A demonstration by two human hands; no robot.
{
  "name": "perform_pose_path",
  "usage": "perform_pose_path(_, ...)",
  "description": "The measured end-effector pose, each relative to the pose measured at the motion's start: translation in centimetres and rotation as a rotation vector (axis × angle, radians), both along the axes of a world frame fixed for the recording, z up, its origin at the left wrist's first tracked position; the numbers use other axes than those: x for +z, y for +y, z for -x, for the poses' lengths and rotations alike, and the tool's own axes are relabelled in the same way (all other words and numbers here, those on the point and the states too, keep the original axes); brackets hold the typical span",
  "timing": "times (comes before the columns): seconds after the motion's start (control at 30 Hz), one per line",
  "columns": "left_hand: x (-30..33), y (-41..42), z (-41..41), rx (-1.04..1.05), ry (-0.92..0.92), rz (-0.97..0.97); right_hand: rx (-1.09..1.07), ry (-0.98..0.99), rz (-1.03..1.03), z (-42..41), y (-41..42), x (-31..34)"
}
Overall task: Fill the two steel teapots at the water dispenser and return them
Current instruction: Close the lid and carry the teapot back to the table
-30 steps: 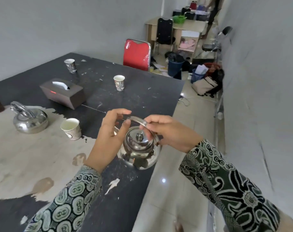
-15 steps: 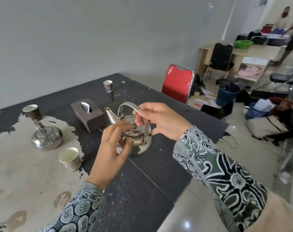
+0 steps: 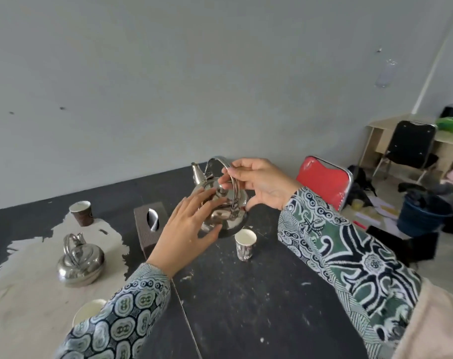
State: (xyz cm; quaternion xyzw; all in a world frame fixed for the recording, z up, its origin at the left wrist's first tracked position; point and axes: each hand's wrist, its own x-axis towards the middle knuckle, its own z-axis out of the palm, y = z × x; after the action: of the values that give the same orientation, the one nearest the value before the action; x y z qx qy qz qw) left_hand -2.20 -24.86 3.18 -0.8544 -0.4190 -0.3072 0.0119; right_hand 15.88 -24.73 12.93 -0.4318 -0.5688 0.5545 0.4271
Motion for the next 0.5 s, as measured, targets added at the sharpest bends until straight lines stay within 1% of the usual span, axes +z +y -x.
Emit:
perform_pose_path(0.17,0.9,4.3,-2.8,0.126,0.069,0.018,0.038,-0.031,0.014,-1.6,6.9,0.6)
perform_pose_path(0.33,-0.2,8.8,-5.6,0.256,0.207,0.183,0.058,-0.057,0.055,-2.6,13.4,-0.9)
perform_pose_path(0.5,-3.0,13.5,-7.2,0.363,0.273,0.379,0.069,-0.026,0.17,-3.1,19.1,-5.1)
